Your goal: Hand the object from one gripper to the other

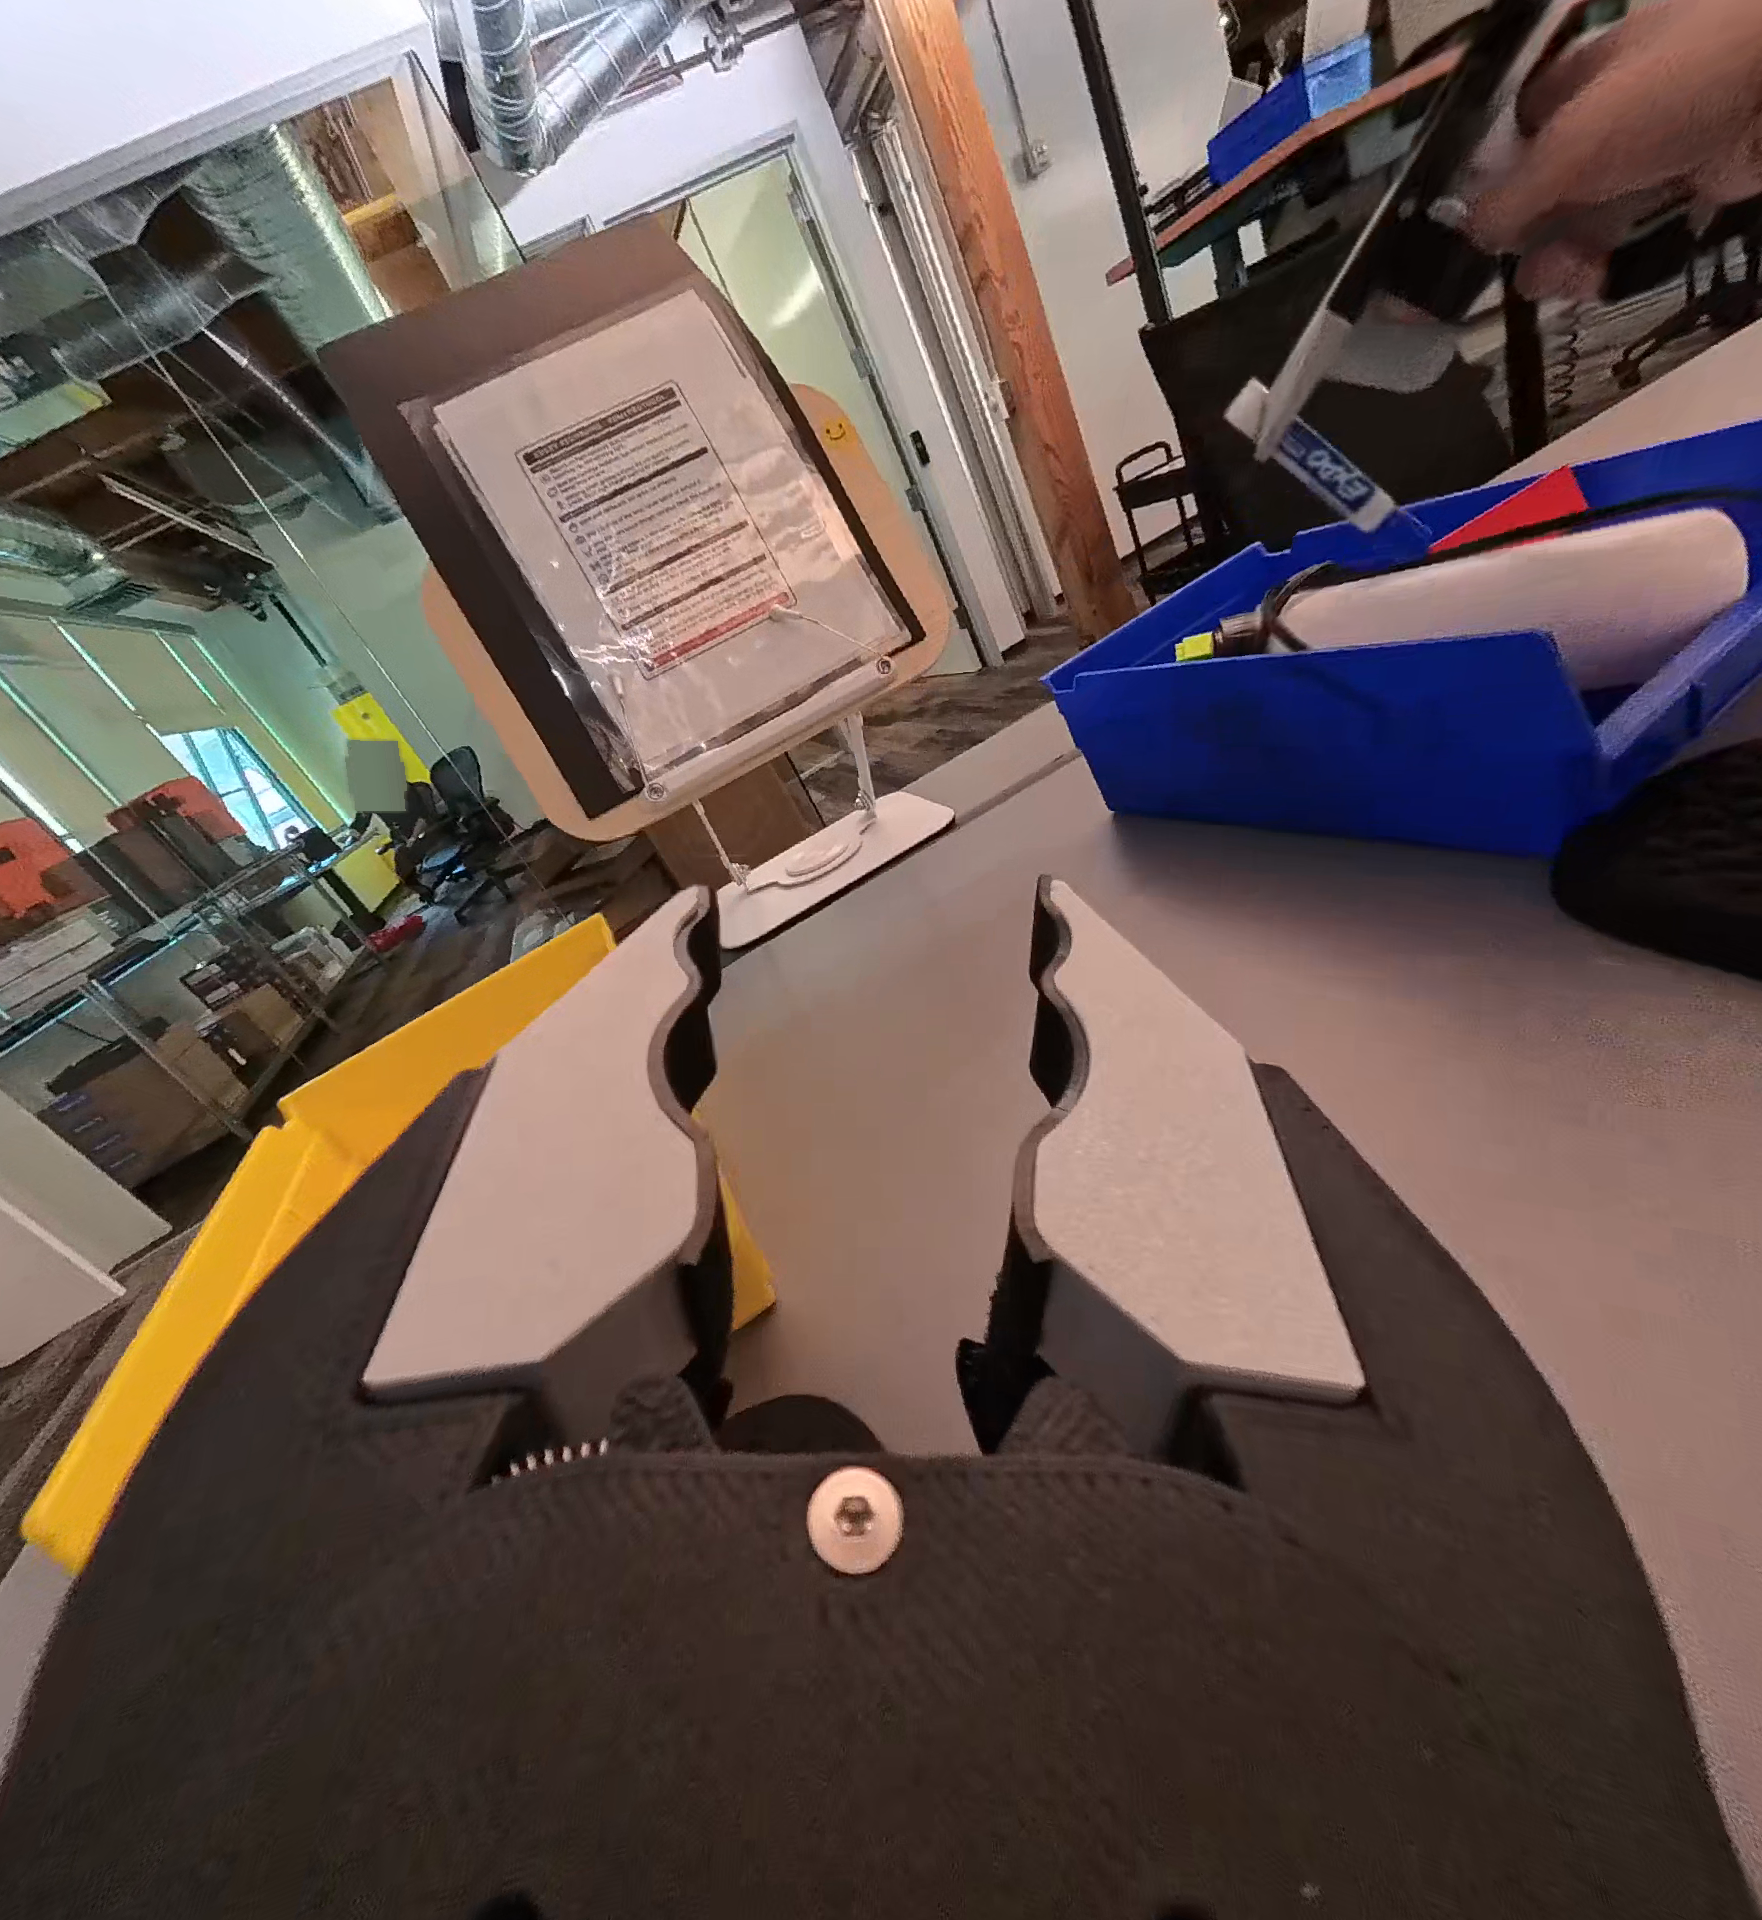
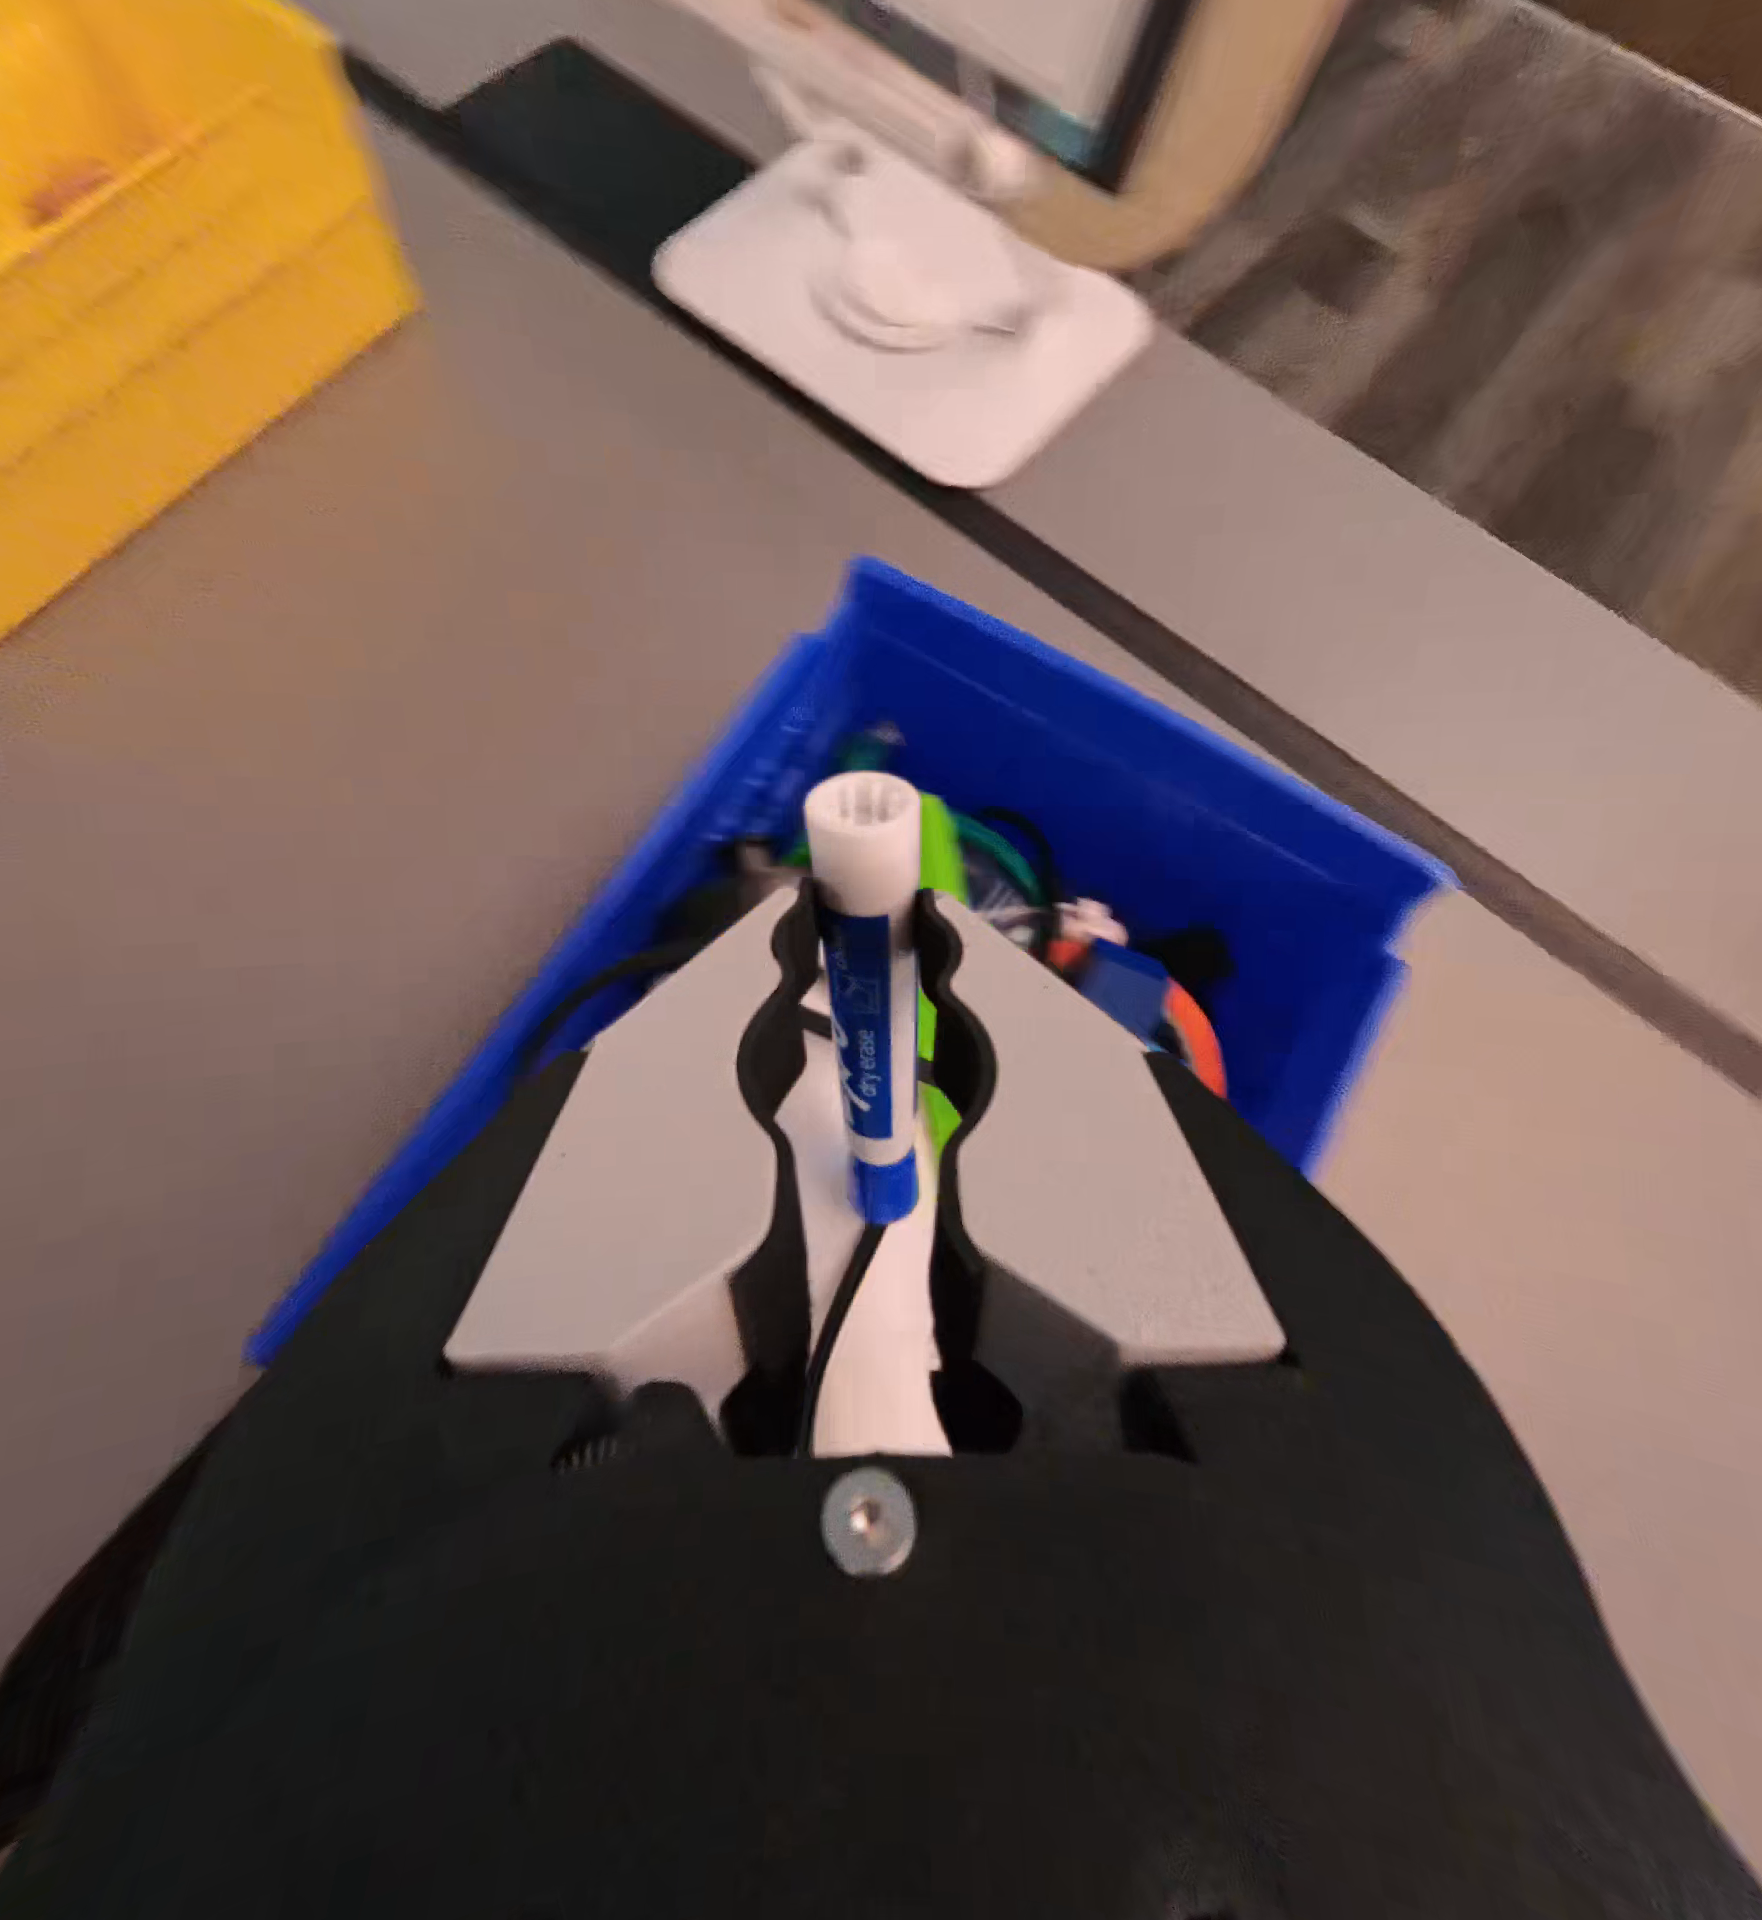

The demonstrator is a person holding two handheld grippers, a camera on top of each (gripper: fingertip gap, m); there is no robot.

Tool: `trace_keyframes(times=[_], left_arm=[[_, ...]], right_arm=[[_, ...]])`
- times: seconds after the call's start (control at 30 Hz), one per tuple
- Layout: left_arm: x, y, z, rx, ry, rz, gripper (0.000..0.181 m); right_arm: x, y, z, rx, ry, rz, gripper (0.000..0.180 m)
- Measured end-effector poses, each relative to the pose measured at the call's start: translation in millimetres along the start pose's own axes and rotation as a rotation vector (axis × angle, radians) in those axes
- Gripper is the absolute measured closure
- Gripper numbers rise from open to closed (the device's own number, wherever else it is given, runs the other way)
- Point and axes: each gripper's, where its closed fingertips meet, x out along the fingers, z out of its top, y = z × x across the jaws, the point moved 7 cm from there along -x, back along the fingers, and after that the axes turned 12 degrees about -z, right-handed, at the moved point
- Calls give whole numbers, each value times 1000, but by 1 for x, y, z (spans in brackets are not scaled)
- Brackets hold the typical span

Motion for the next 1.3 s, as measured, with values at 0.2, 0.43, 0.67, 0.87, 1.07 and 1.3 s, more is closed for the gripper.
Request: trace_keyframes(times=[0.2,0.43,0.67,0.87,1.07,1.3], left_arm=[[12,-7,0,19,35,-49,125],[18,-11,-1,36,81,-55,124],[-3,48,-8,-23,145,112,125],[1,135,-31,-112,398,129,137],[49,182,-106,-151,799,54,156],[87,204,-169,-327,910,20,144]], right_arm=[[19,-41,-34,39,-13,-56,161],[59,-30,-47,97,170,45,146],[-20,-45,-1,93,-322,-105,130],[-81,-21,23,27,-670,3,130],[-62,-15,26,-120,-562,-150,130],[-84,14,44,-171,-781,25,135]])
